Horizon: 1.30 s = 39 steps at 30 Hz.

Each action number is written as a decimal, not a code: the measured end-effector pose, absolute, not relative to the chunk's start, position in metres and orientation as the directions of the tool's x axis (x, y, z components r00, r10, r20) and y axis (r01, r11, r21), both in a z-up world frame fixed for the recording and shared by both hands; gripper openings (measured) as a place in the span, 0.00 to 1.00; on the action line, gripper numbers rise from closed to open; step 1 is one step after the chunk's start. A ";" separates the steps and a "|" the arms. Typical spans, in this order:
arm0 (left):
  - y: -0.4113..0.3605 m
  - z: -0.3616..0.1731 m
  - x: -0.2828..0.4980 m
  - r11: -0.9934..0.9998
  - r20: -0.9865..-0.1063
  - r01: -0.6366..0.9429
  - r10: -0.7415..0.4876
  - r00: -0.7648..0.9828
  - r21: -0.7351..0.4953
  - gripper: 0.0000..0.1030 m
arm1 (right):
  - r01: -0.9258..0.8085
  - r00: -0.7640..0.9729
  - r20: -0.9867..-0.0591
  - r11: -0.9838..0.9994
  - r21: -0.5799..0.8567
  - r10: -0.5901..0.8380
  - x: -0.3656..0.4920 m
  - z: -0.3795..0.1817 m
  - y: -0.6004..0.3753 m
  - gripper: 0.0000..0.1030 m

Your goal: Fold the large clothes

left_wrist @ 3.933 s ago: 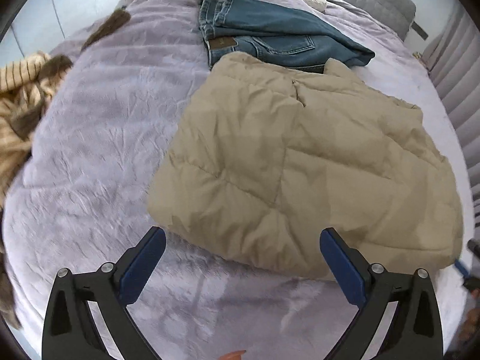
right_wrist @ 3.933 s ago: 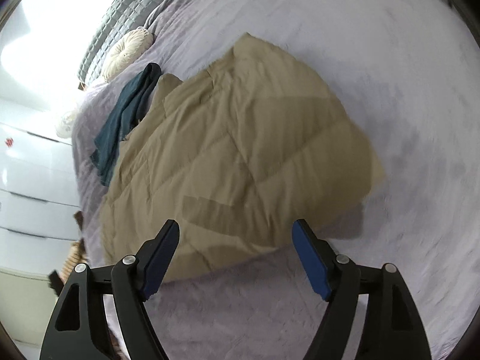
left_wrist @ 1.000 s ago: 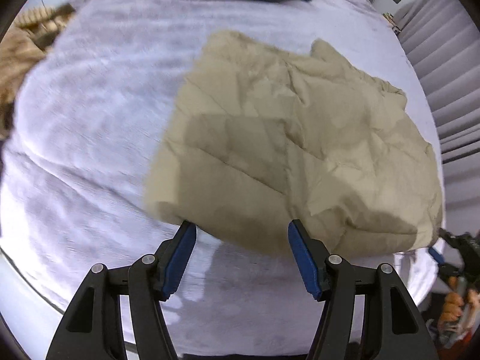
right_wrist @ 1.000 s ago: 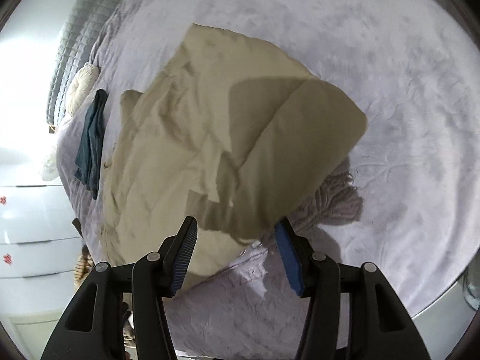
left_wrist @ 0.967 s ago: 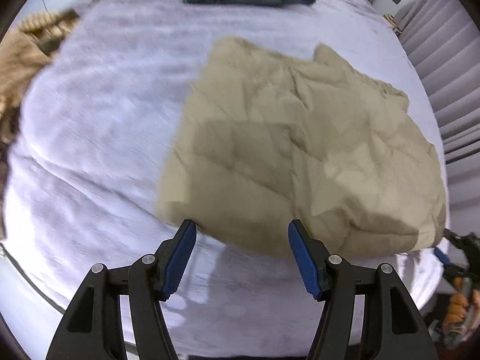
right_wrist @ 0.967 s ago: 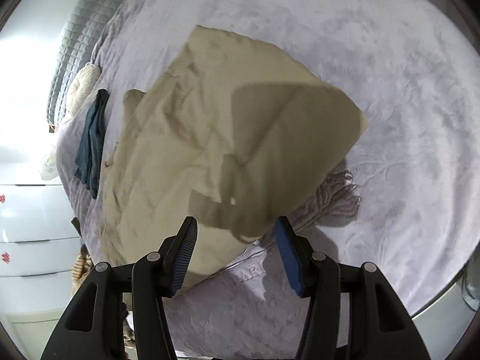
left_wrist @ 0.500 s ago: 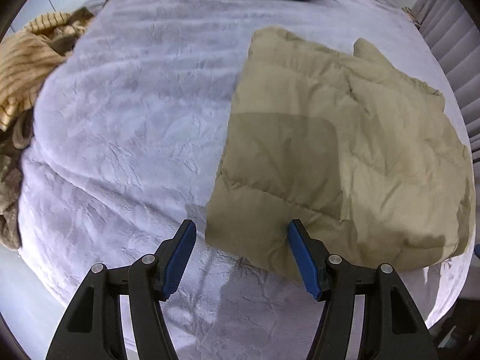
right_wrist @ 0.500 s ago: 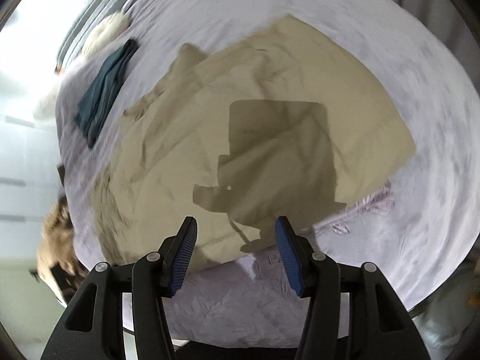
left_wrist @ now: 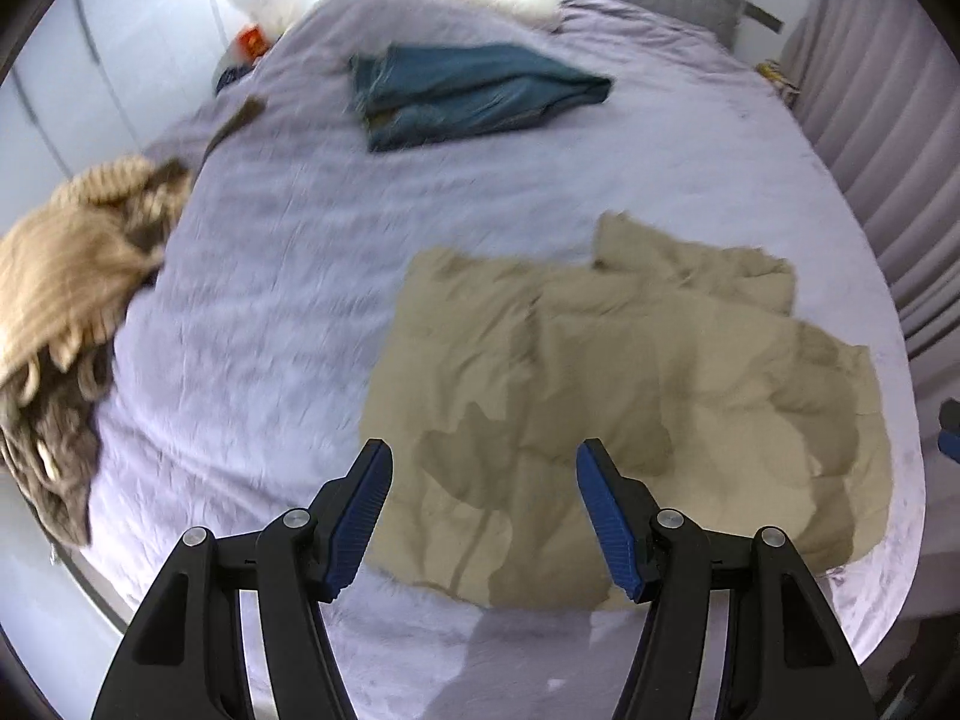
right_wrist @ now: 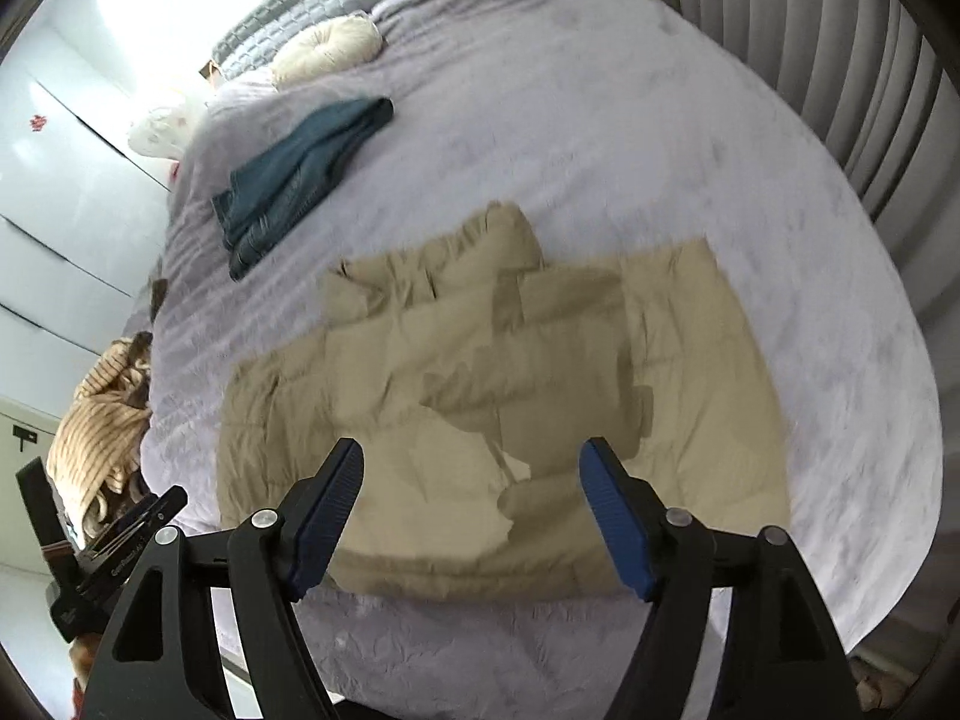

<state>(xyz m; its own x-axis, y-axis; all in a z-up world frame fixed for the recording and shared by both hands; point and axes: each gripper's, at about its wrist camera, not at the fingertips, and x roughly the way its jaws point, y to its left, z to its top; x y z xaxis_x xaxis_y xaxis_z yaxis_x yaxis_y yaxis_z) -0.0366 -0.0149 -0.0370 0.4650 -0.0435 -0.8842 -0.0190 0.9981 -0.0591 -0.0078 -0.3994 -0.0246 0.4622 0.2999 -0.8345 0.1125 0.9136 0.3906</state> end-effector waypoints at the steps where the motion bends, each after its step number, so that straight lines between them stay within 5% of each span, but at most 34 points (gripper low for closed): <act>1: -0.020 -0.033 -0.034 0.998 -0.881 -0.011 -0.044 0.472 -0.055 0.63 | 0.110 0.470 -0.833 0.917 0.383 0.292 -0.009 -0.021 -0.400 0.75; 3: -0.034 -0.027 -0.034 0.998 -0.879 0.010 -0.057 0.473 -0.059 0.64 | 0.108 0.478 -0.835 0.925 0.365 0.274 -0.013 -0.017 -0.399 0.75; 5: -0.046 -0.025 -0.035 0.997 -0.883 0.033 -0.072 0.463 -0.064 0.88 | 0.114 0.483 -0.837 0.929 0.353 0.258 -0.019 -0.015 -0.401 0.76; 6: -0.049 -0.023 -0.037 0.997 -0.881 0.038 -0.075 0.467 -0.065 0.91 | 0.119 0.483 -0.839 0.930 0.347 0.251 -0.022 -0.016 -0.401 0.76; 16: -0.076 -0.029 -0.053 0.995 -0.890 0.086 -0.076 0.450 -0.042 0.91 | 0.137 0.447 -0.862 0.934 0.329 0.239 -0.037 -0.032 -0.398 0.77; 20: -0.075 -0.031 -0.051 0.996 -0.890 0.076 -0.073 0.449 -0.044 1.00 | 0.130 0.450 -0.871 0.950 0.282 0.197 -0.040 -0.037 -0.388 0.81; 22: -0.073 -0.033 -0.050 0.997 -0.888 0.074 -0.067 0.456 -0.037 1.00 | 0.125 0.445 -0.873 0.952 0.281 0.200 -0.039 -0.040 -0.383 0.91; 28: -0.052 -0.047 -0.039 0.997 -0.889 0.079 -0.060 0.454 -0.028 1.00 | 0.137 0.438 -0.878 0.951 0.276 0.192 -0.037 -0.043 -0.370 0.91; 34: 0.024 -0.085 -0.005 0.991 -0.903 0.002 -0.122 0.412 -0.133 1.00 | 0.153 0.421 -0.894 0.960 0.234 0.151 -0.037 -0.045 -0.358 0.91; 39: 0.086 -0.146 0.032 0.923 -0.890 -0.040 -0.358 0.282 -0.384 1.00 | 0.172 0.380 -0.915 0.961 0.215 0.136 -0.037 -0.055 -0.345 0.91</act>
